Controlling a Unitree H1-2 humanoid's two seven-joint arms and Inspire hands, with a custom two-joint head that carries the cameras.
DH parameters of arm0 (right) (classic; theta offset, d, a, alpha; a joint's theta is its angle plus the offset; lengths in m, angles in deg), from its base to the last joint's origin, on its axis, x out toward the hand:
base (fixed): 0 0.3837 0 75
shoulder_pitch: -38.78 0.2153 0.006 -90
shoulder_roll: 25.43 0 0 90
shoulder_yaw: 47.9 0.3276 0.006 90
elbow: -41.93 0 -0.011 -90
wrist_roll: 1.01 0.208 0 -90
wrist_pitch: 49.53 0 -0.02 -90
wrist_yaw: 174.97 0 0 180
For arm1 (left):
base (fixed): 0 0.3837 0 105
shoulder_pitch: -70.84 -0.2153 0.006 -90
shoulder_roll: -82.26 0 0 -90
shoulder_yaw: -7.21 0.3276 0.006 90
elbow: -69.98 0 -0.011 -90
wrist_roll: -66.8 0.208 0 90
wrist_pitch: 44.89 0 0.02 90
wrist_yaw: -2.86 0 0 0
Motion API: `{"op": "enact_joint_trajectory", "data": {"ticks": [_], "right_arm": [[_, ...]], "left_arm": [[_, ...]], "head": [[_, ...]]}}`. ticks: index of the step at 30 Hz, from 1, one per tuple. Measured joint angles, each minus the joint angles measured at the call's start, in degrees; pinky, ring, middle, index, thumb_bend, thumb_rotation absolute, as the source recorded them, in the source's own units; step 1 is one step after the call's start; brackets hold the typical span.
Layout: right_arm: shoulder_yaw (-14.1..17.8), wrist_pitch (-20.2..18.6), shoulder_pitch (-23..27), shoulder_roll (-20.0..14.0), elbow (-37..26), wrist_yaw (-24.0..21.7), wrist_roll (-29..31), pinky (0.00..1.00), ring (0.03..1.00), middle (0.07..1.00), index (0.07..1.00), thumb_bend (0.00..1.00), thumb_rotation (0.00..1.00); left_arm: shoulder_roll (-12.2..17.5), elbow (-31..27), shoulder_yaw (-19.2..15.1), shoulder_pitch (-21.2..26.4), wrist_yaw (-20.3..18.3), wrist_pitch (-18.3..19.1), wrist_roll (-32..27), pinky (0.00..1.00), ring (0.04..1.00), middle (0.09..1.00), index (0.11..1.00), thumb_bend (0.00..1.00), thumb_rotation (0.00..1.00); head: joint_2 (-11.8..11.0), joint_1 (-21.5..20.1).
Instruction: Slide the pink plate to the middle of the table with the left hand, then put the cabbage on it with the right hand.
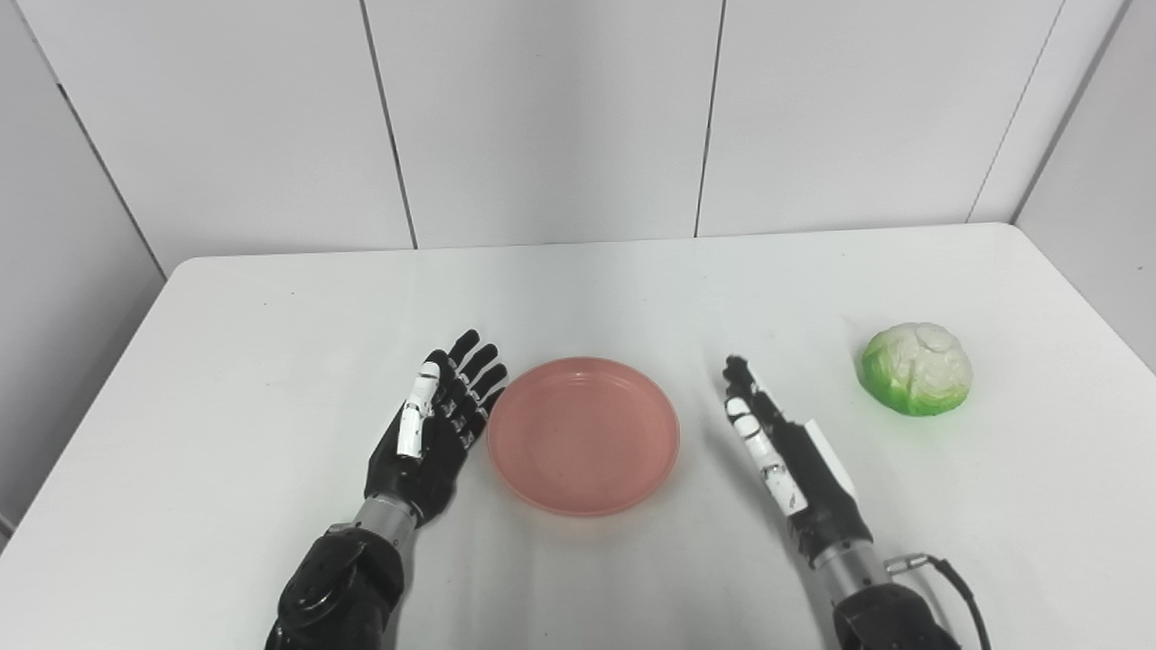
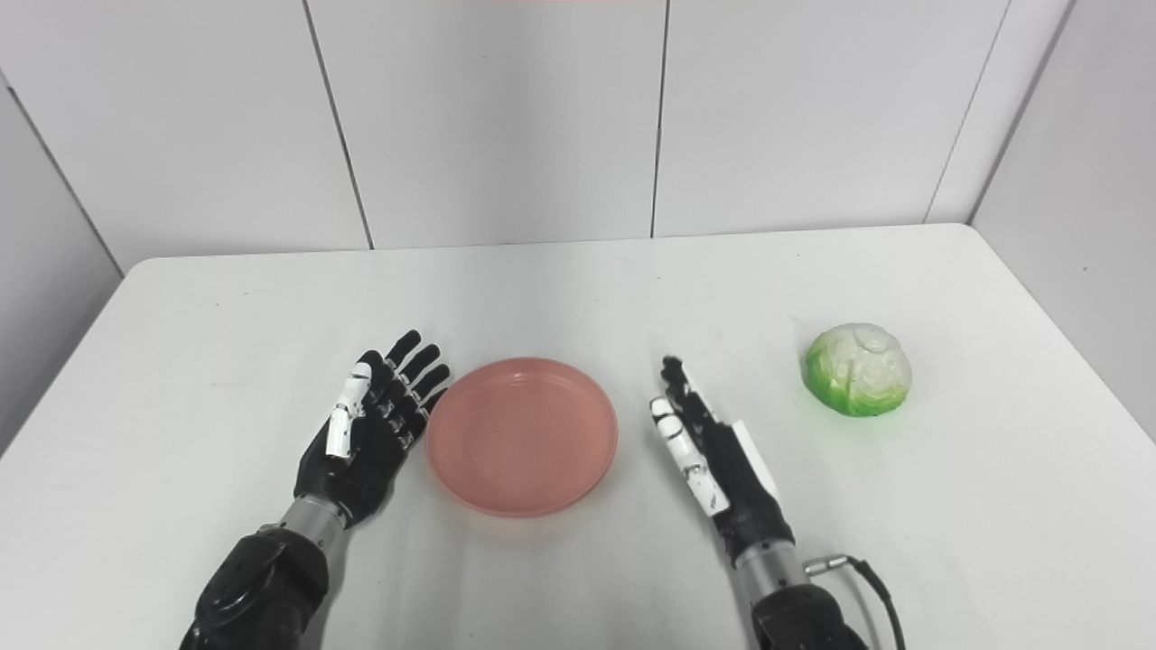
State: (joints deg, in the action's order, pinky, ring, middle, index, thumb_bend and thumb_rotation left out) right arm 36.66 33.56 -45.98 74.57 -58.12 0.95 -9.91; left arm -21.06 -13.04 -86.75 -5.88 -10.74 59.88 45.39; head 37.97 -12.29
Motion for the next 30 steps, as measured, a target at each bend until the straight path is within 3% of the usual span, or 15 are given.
{"op": "enact_joint_trajectory", "data": {"ticks": [3, 7, 9, 15, 18, 21, 24, 30], "right_arm": [[-0.3, 0.0, 2.2, -1.8, -2.7, 1.2, -6.6, 0.86, 0.891, 0.92, 0.939, 0.81, 0.98], [1.1, 0.1, 5.7, -3.0, -7.1, 3.1, -10.6, 0.82, 0.857, 0.884, 0.917, 0.95, 0.81], [1.8, 0.1, 6.8, -3.5, -8.3, 3.4, -11.6, 0.81, 0.849, 0.872, 0.908, 0.98, 0.77], [4.6, 0.1, 9.0, -5.7, -11.7, 3.9, -14.2, 0.82, 0.857, 0.869, 0.904, 1.0, 0.63], [6.8, 0.1, 10.4, -8.2, -13.6, 4.1, -15.3, 0.83, 0.874, 0.888, 0.916, 1.0, 0.61], [8.9, 0.0, 11.4, -10.6, -14.9, 4.1, -17.1, 0.77, 0.853, 0.882, 0.918, 1.0, 0.62], [11.5, -0.2, 11.5, -13.0, -16.0, 4.0, -18.3, 0.8, 0.881, 0.912, 0.935, 1.0, 0.59], [16.2, -3.7, 11.1, -16.2, -15.7, 3.4, -18.8, 0.86, 0.927, 0.944, 0.969, 1.0, 0.59]], "left_arm": [[0.1, 0.8, -0.2, 0.0, -1.1, -1.3, 0.0, 0.91, 0.924, 0.929, 0.915, 0.37, 1.0], [0.7, 1.8, -0.6, 0.0, -2.1, -2.4, -1.1, 0.91, 0.92, 0.927, 0.911, 0.38, 1.0], [1.1, 2.4, -0.6, 0.1, -3.1, -3.1, -1.2, 0.9, 0.918, 0.925, 0.91, 0.39, 1.0], [2.7, 5.9, -1.1, 1.1, -5.5, -6.3, -1.7, 0.9, 0.909, 0.914, 0.902, 0.4, 0.99], [3.6, 8.4, -1.4, 1.9, -7.3, -8.1, -2.3, 0.89, 0.901, 0.906, 0.891, 0.43, 0.94], [4.3, 10.9, -1.9, 3.2, -8.3, -9.0, -2.6, 0.89, 0.898, 0.902, 0.887, 0.45, 0.9], [4.9, 13.3, -2.5, 4.5, -9.5, -9.1, -3.8, 0.88, 0.893, 0.897, 0.882, 0.47, 0.85], [5.8, 15.4, -3.6, 5.5, -10.6, -9.2, -5.0, 0.83, 0.879, 0.886, 0.875, 0.46, 0.87]], "head": [[-0.1, -0.7], [-0.1, -3.8], [-0.2, -4.1], [-0.8, -8.7], [-1.1, -10.3], [-1.3, -11.5], [-1.4, -12.1], [-1.2, -12.8]]}}
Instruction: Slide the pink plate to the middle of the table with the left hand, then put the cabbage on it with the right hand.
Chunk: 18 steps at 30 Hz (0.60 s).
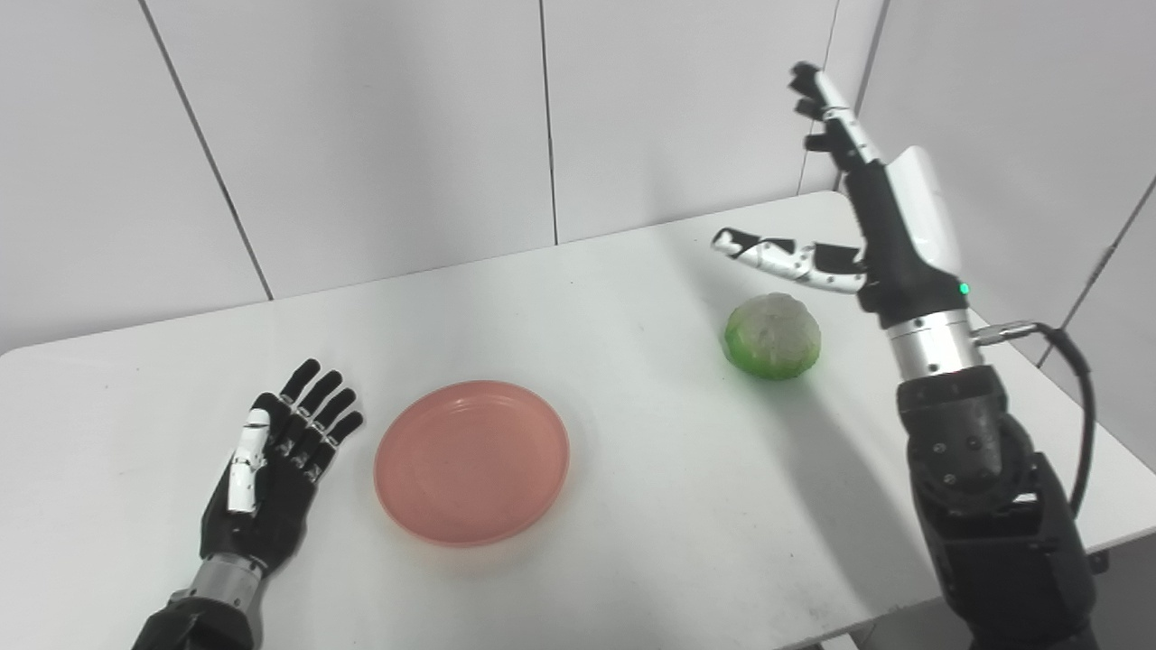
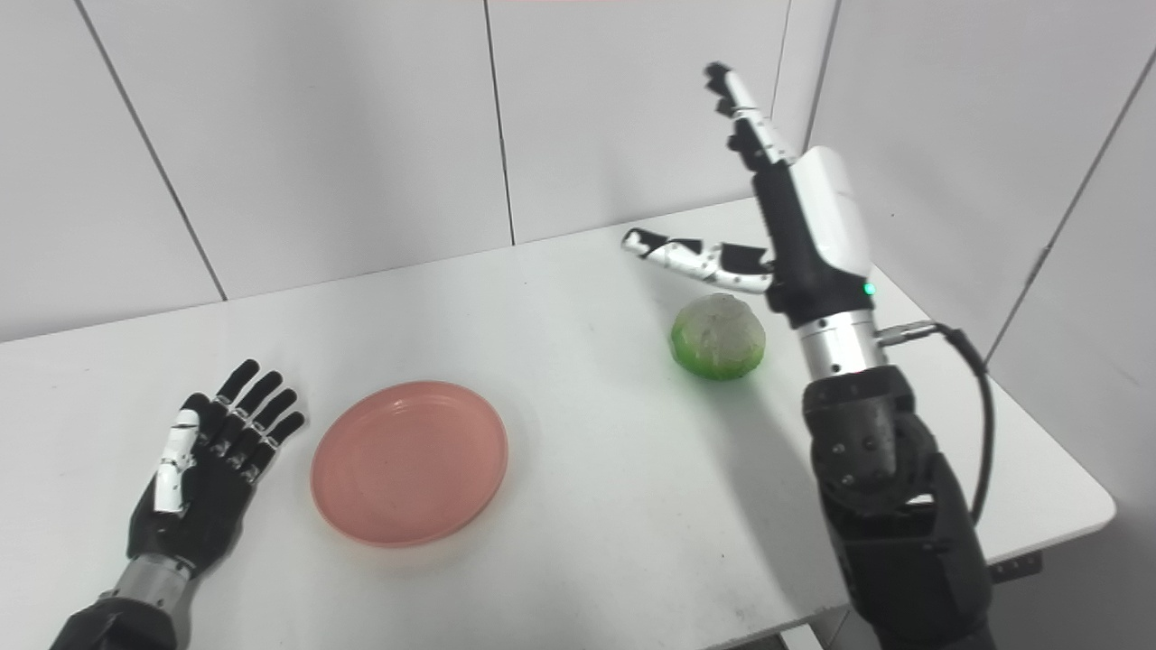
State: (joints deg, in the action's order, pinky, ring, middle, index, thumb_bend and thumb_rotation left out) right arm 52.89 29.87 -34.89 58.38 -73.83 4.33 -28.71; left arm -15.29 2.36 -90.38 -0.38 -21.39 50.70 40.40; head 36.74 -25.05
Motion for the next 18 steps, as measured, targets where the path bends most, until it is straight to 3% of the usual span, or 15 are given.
{"op": "enact_joint_trajectory", "data": {"ticks": [5, 10, 15, 18], "right_arm": [[1.7, -2.1, -1.9, -1.9, 2.6, -1.0, 0.0, 0.82, 0.918, 0.958, 0.996, 1.0, 0.57], [2.0, -4.4, -3.0, -3.5, 5.8, -2.9, 0.4, 0.85, 0.946, 0.983, 1.0, 1.0, 0.59], [0.1, -6.8, -3.2, -6.5, 10.2, -7.5, 0.8, 0.85, 0.958, 0.997, 1.0, 1.0, 0.6], [-1.6, -6.8, -3.2, -7.5, 12.5, -7.9, 0.7, 0.85, 0.961, 1.0, 1.0, 1.0, 0.62]], "left_arm": [[0.2, 0.1, -0.6, 0.1, -0.3, 0.2, -0.4, 0.8, 0.862, 0.873, 0.859, 0.45, 0.82], [0.6, 0.2, -0.9, 0.0, -0.3, 0.3, -0.8, 0.81, 0.863, 0.869, 0.855, 0.44, 0.84], [1.5, 1.1, -1.0, 0.3, -1.0, 0.2, -1.3, 0.8, 0.849, 0.854, 0.838, 0.46, 0.83], [1.6, 1.1, -1.0, 0.3, -1.0, 0.2, -1.3, 0.79, 0.838, 0.844, 0.83, 0.46, 0.83]], "head": [[0.0, -0.7], [0.4, -1.4], [0.4, -1.4], [0.9, -1.7]]}}
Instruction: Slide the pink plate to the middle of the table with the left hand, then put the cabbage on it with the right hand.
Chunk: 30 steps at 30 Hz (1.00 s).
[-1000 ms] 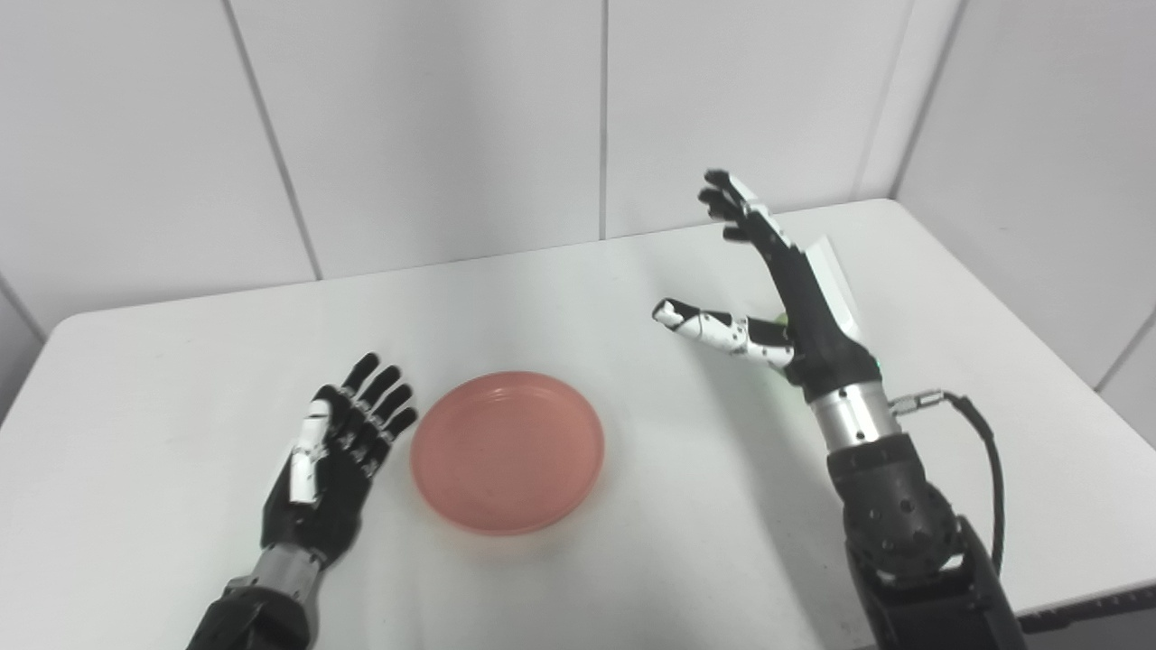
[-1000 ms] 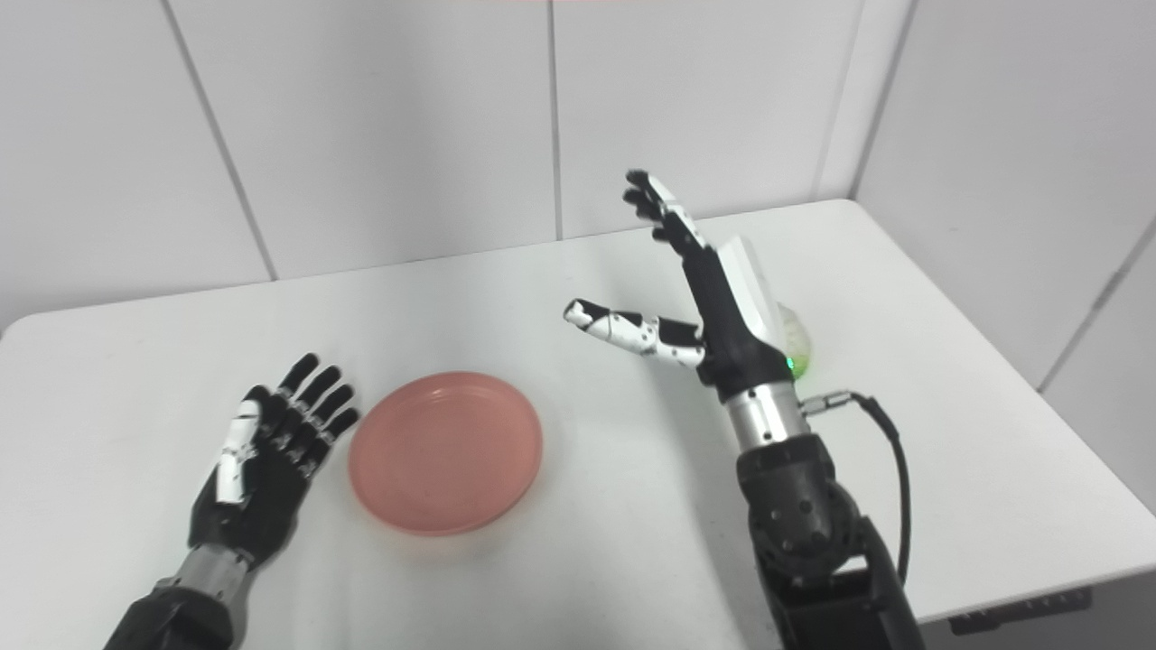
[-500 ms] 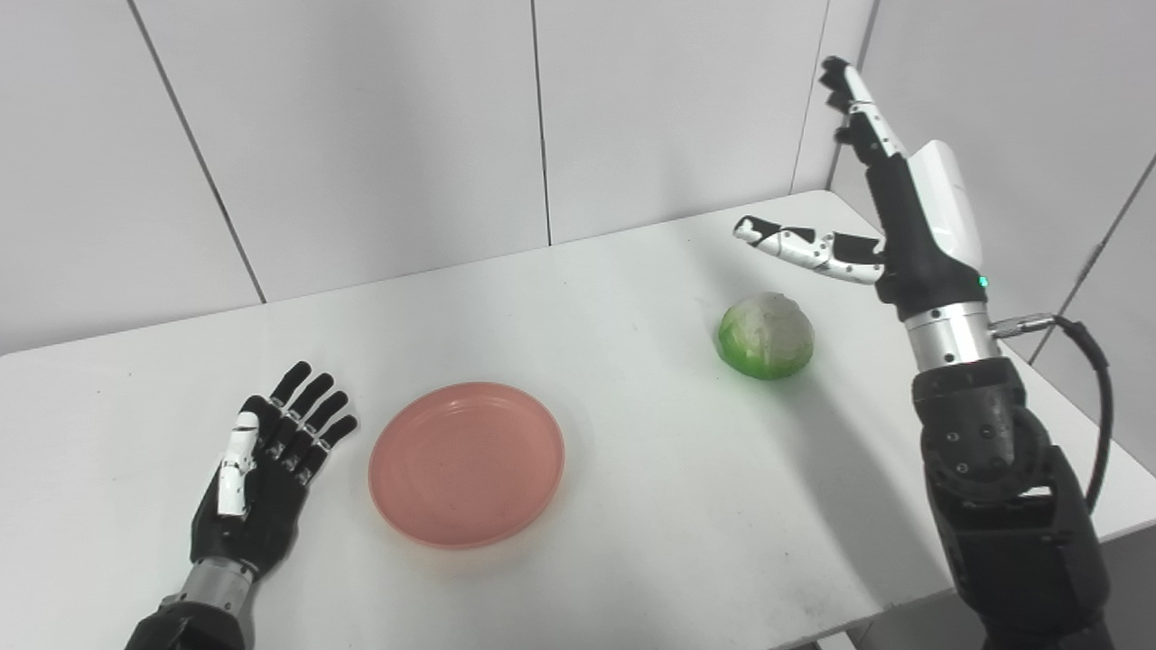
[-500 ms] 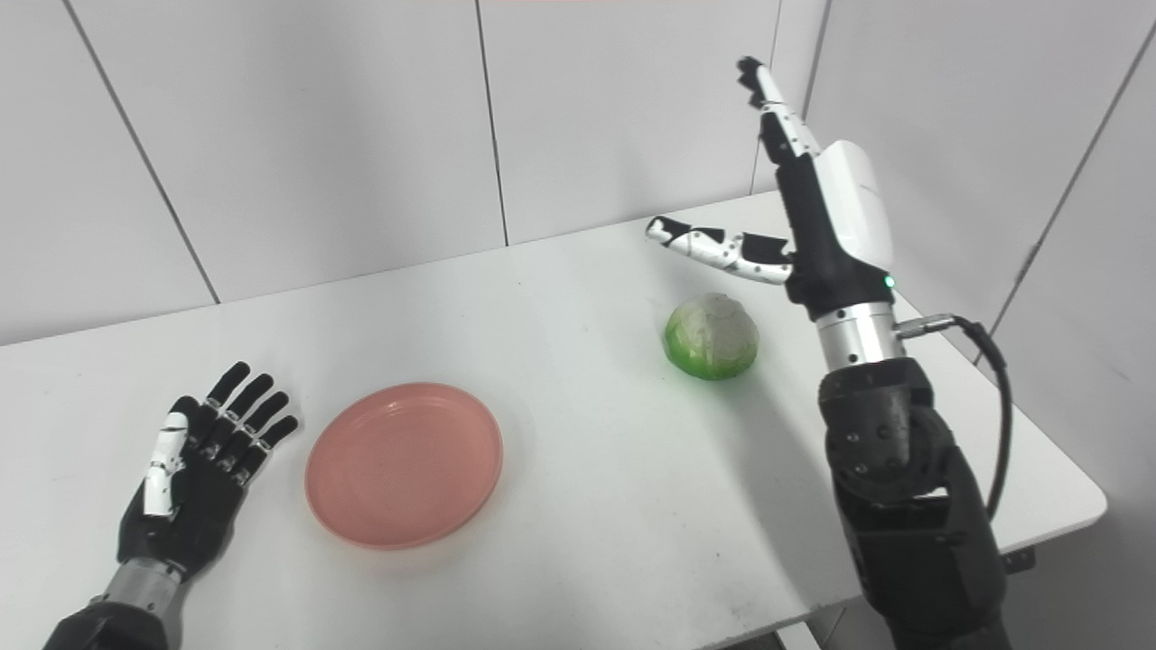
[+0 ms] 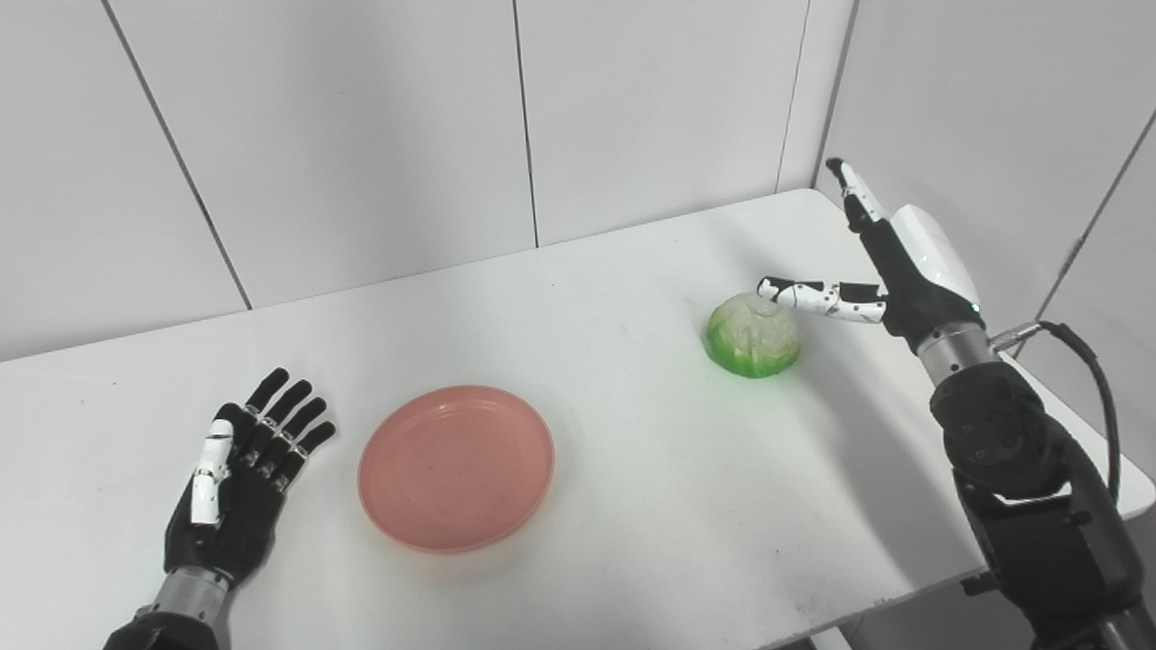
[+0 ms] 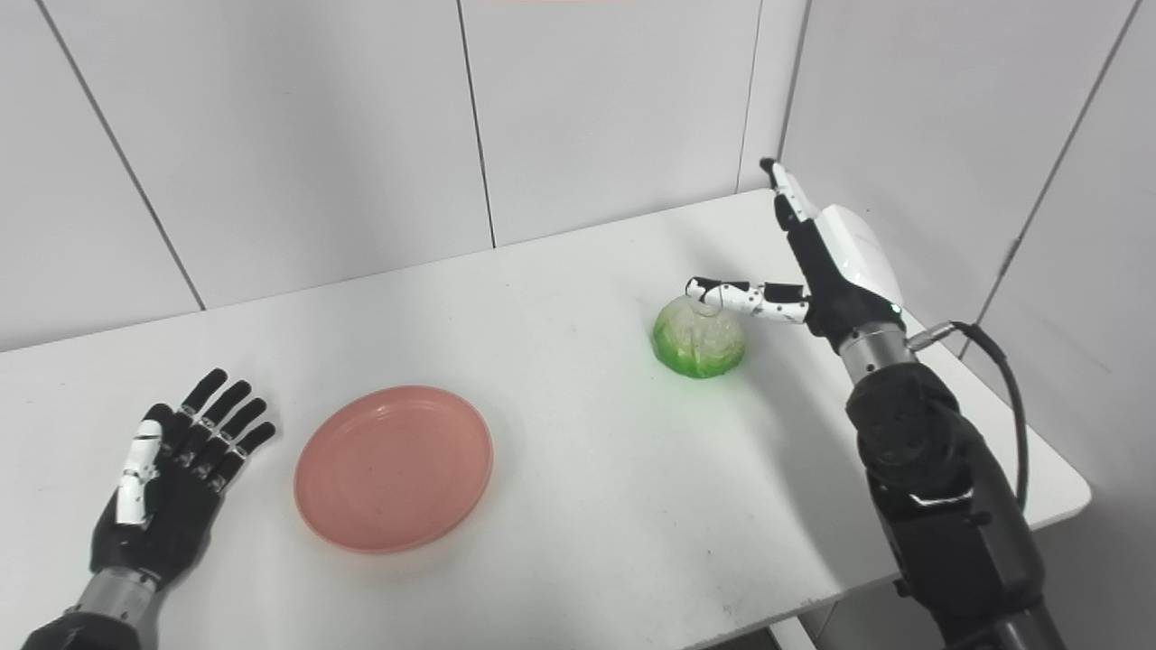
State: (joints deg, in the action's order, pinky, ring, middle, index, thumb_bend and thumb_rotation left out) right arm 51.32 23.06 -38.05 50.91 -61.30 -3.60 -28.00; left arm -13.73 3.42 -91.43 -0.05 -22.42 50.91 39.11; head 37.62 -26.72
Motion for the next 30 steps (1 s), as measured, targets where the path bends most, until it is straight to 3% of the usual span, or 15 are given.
{"op": "enact_joint_trajectory", "data": {"ticks": [13, 30], "right_arm": [[-4.2, -0.3, 3.3, -0.1, 9.2, -2.0, 0.7, 0.89, 0.996, 1.0, 1.0, 1.0, 0.6], [-5.6, -0.3, 4.8, -1.7, 17.1, -0.7, 0.7, 0.88, 0.996, 1.0, 1.0, 1.0, 0.59]], "left_arm": [[0.3, -0.2, -0.2, -0.1, 0.1, 0.0, 0.0, 0.79, 0.837, 0.843, 0.832, 0.46, 0.82], [1.7, -1.2, -0.2, -1.0, 0.1, 0.0, 0.0, 0.79, 0.83, 0.836, 0.829, 0.47, 0.82]], "head": [[1.1, -0.4], [2.3, -0.7]]}}
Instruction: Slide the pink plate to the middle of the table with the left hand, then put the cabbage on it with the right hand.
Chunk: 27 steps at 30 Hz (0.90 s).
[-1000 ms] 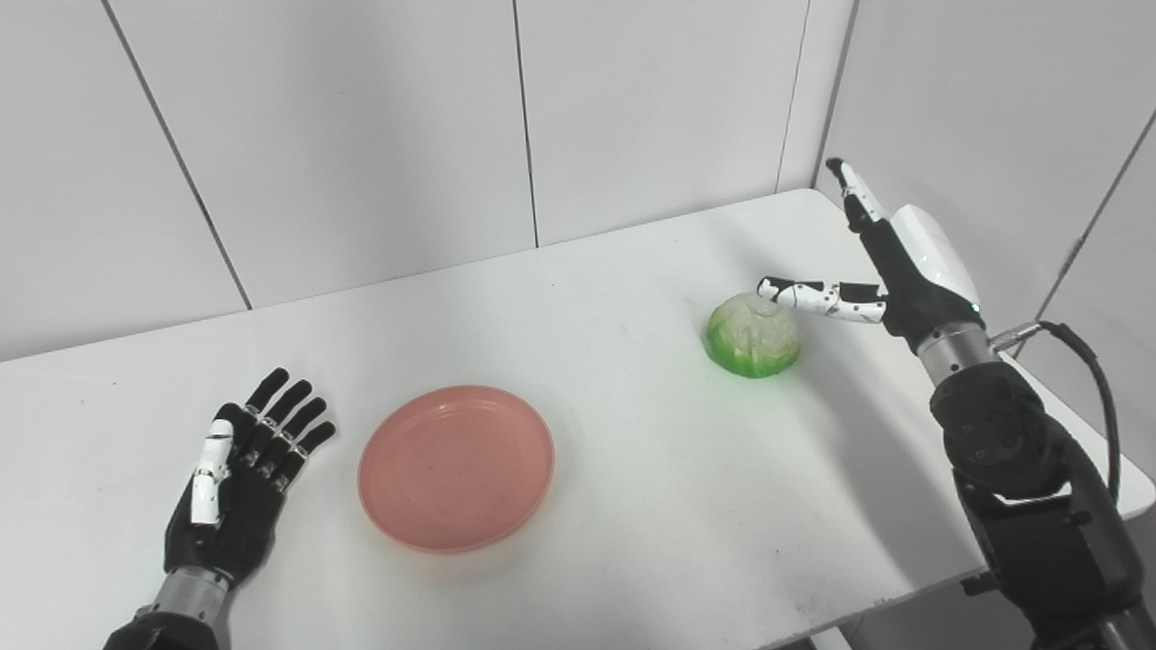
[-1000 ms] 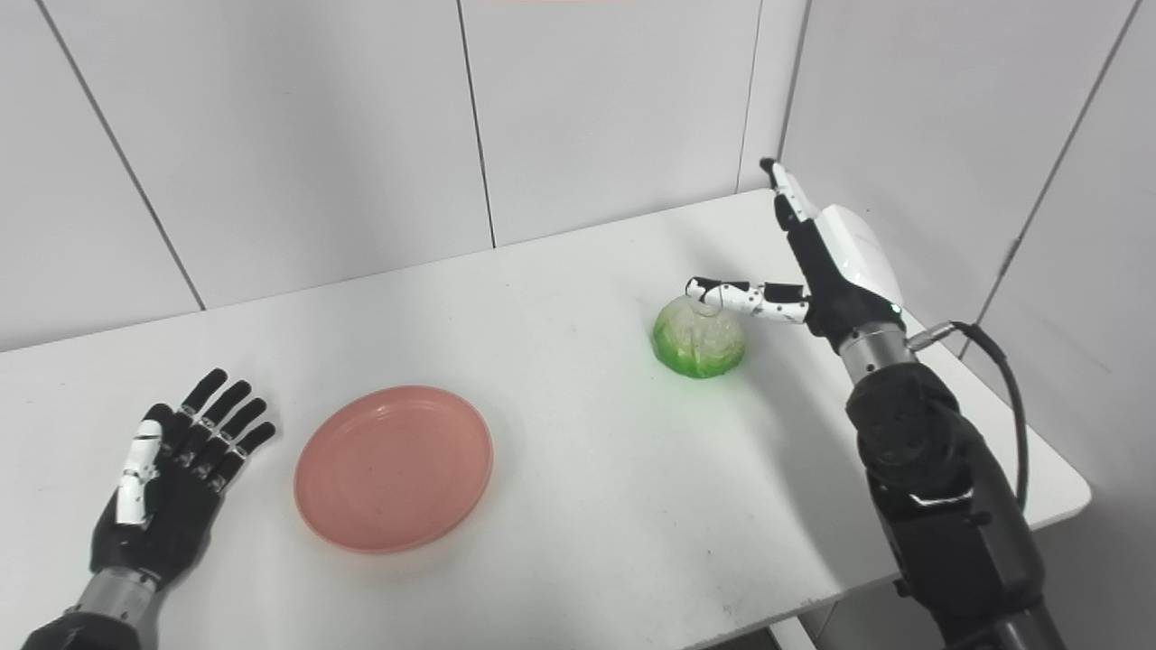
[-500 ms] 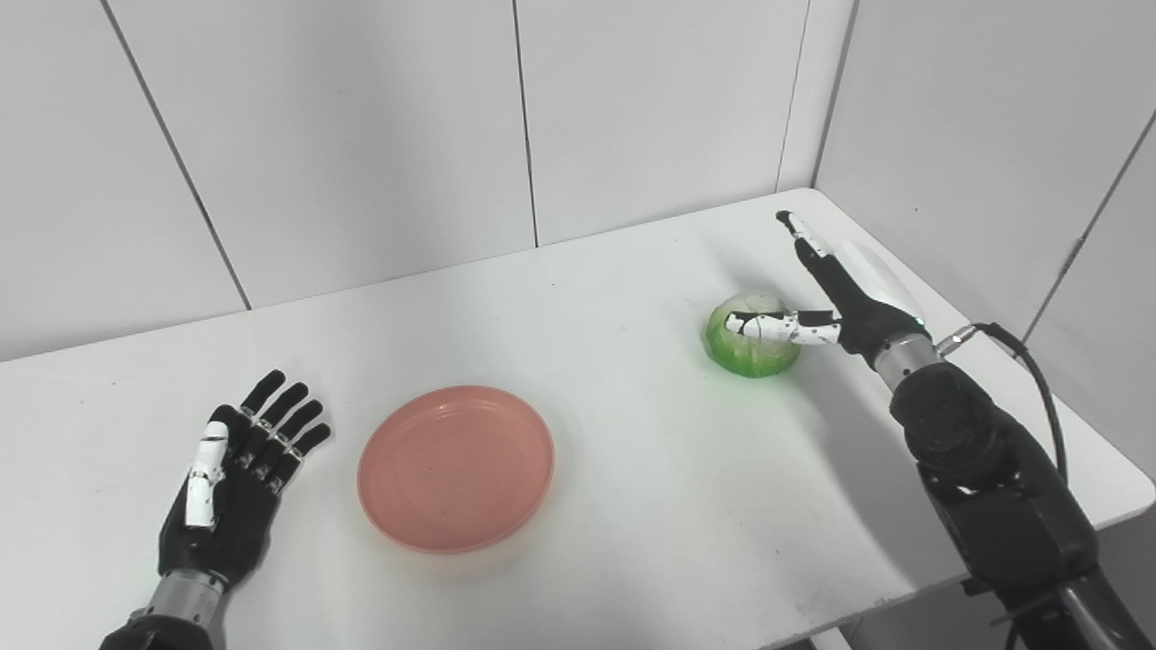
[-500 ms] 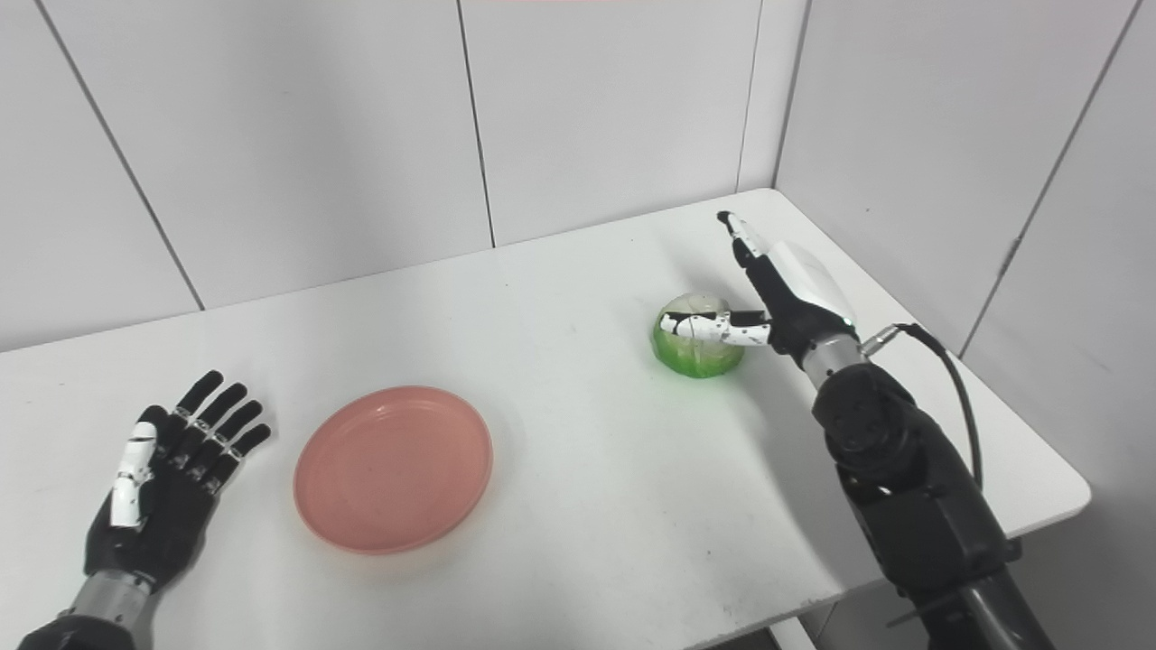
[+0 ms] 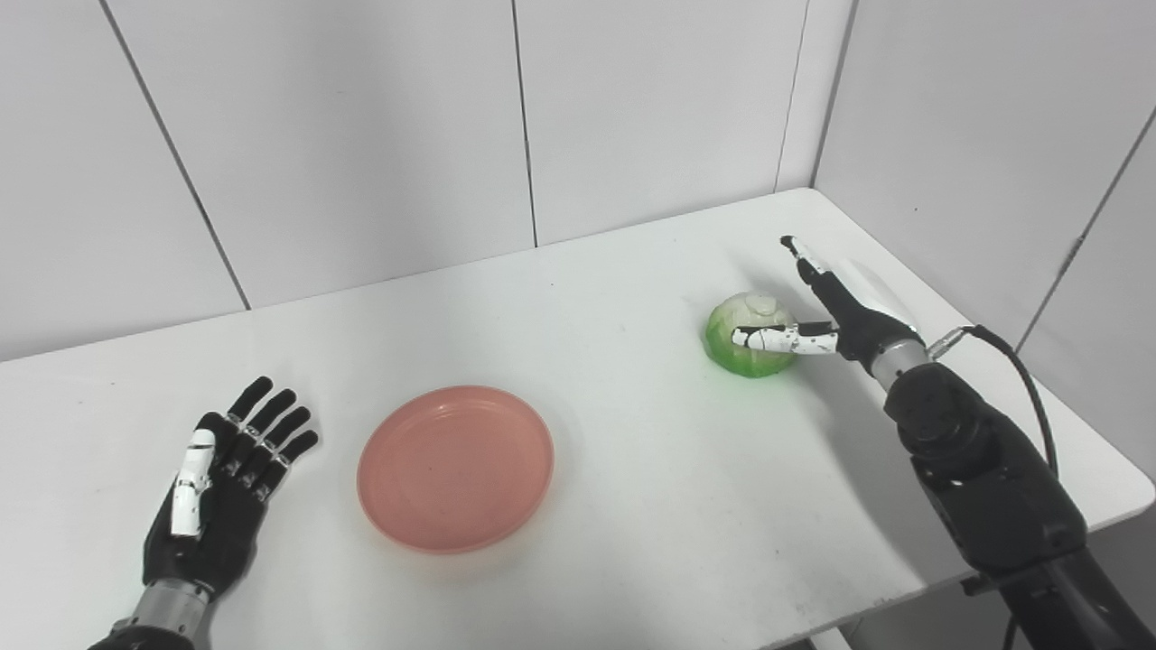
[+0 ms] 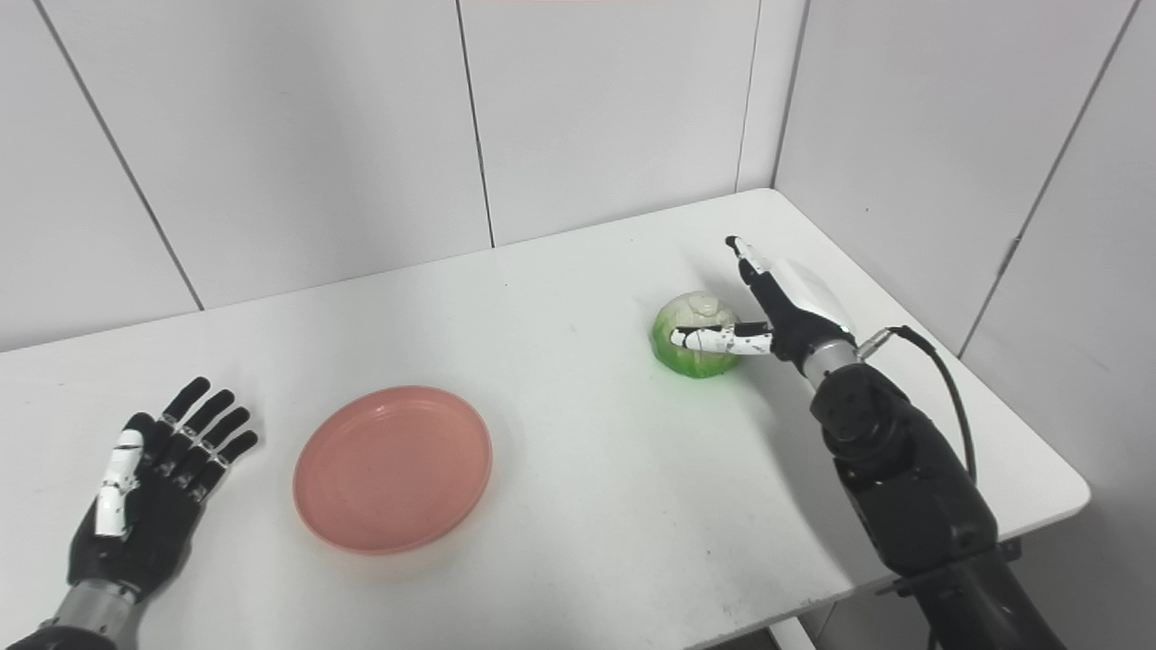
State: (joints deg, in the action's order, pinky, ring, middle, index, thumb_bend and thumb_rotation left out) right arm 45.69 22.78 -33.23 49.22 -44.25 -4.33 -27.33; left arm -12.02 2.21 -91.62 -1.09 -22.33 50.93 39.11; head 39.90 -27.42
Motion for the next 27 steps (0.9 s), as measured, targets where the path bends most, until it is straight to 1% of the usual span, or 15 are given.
{"op": "enact_joint_trajectory", "data": {"ticks": [3, 6, 9, 14, 17, 21, 27], "right_arm": [[-0.2, 0.0, 0.0, -0.2, 0.2, 0.1, -0.1, 0.87, 0.997, 1.0, 1.0, 1.0, 0.59], [-0.5, 0.0, 0.0, -0.2, 0.5, 0.0, -0.1, 0.88, 1.0, 1.0, 1.0, 1.0, 0.58], [-0.9, 0.0, 0.0, -0.2, 0.6, -0.6, 0.2, 0.89, 1.0, 1.0, 1.0, 1.0, 0.56], [-1.0, 0.1, 0.7, -0.2, 4.4, -0.6, 1.5, 0.91, 1.0, 1.0, 1.0, 1.0, 0.56], [-1.7, 0.6, 1.0, -0.1, 6.2, 0.1, 1.9, 0.9, 1.0, 1.0, 1.0, 1.0, 0.55], [-2.8, 1.2, 1.5, -0.1, 7.3, 0.3, 2.3, 0.91, 1.0, 1.0, 1.0, 1.0, 0.53], [-3.4, 1.2, 2.7, -0.1, 8.6, 0.3, 3.2, 0.92, 1.0, 1.0, 1.0, 1.0, 0.5]], "left_arm": [[0.2, 0.1, 0.0, 0.0, 0.0, 0.0, 0.0, 0.78, 0.83, 0.836, 0.83, 0.47, 0.82], [0.3, 0.2, -0.1, 0.0, -0.1, 0.0, -0.6, 0.77, 0.825, 0.835, 0.83, 0.47, 0.79], [0.4, 0.3, -0.1, 0.0, -0.1, 0.0, -1.0, 0.78, 0.828, 0.837, 0.832, 0.47, 0.8], [0.7, 0.3, -0.1, -0.1, -0.1, 0.0, -1.3, 0.77, 0.822, 0.836, 0.828, 0.48, 0.78], [0.7, 0.3, -0.2, -0.2, -0.1, 0.1, -1.7, 0.78, 0.824, 0.837, 0.83, 0.47, 0.79], [0.7, 0.4, -0.2, -0.2, -0.1, 0.1, -1.8, 0.77, 0.825, 0.838, 0.831, 0.47, 0.79], [0.8, 0.4, -0.1, -0.2, -0.1, 0.1, -1.8, 0.77, 0.825, 0.836, 0.831, 0.47, 0.79]], "head": [[0.1, 0.0], [0.1, 0.0], [0.1, -0.2], [0.1, -0.3], [0.3, -0.1], [0.4, 0.0], [0.7, 0.2]]}}
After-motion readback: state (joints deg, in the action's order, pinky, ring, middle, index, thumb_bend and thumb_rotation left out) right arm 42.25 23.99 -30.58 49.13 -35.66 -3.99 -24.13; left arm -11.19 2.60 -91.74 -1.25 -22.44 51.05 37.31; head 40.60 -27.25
